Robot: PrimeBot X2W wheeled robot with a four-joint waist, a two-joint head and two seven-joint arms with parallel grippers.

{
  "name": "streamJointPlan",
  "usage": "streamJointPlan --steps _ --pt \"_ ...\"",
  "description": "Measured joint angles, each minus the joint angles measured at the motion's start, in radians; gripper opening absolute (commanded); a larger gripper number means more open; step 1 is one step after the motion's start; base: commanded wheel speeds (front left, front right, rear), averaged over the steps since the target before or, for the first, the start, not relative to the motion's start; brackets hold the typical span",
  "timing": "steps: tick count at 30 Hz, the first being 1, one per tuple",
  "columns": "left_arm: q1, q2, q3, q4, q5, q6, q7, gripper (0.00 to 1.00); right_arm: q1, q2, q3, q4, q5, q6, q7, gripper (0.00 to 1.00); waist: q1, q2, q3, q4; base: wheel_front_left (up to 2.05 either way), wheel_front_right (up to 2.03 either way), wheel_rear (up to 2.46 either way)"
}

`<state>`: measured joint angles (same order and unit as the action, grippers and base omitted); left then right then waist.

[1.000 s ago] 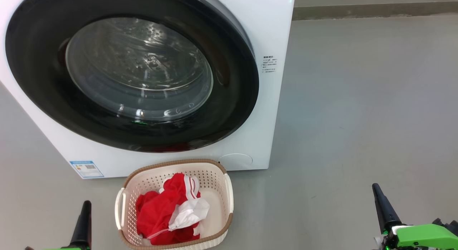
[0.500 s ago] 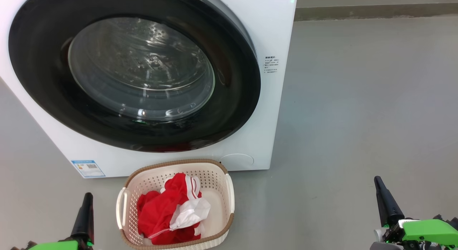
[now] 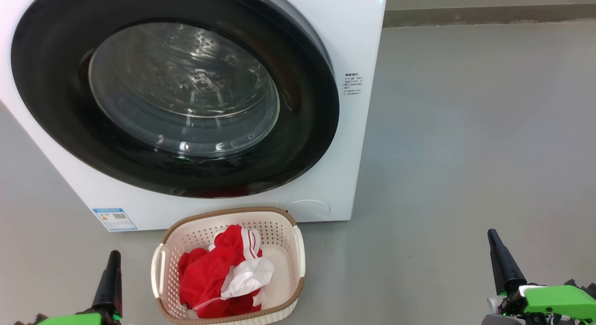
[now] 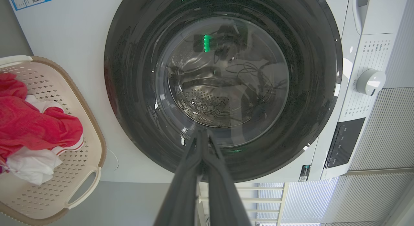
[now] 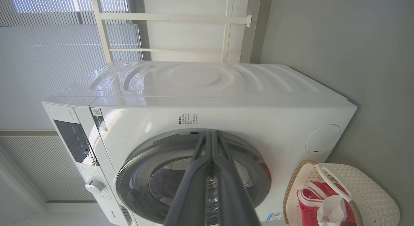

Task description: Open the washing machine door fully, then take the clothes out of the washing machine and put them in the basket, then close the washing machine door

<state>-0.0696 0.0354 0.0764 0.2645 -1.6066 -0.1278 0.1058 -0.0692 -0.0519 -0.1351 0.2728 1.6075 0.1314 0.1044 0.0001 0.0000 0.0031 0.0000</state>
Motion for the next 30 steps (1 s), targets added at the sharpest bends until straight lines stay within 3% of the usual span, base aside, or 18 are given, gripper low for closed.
streamJointPlan --steps 30 --pt "0.0 0.0 0.002 0.0 0.0 0.0 0.0 0.0 0.0 0.001 -0.001 0.0 0.0 -0.002 0.0 0.0 0.0 0.0 0.0 0.0 0.0 0.0 0.0"
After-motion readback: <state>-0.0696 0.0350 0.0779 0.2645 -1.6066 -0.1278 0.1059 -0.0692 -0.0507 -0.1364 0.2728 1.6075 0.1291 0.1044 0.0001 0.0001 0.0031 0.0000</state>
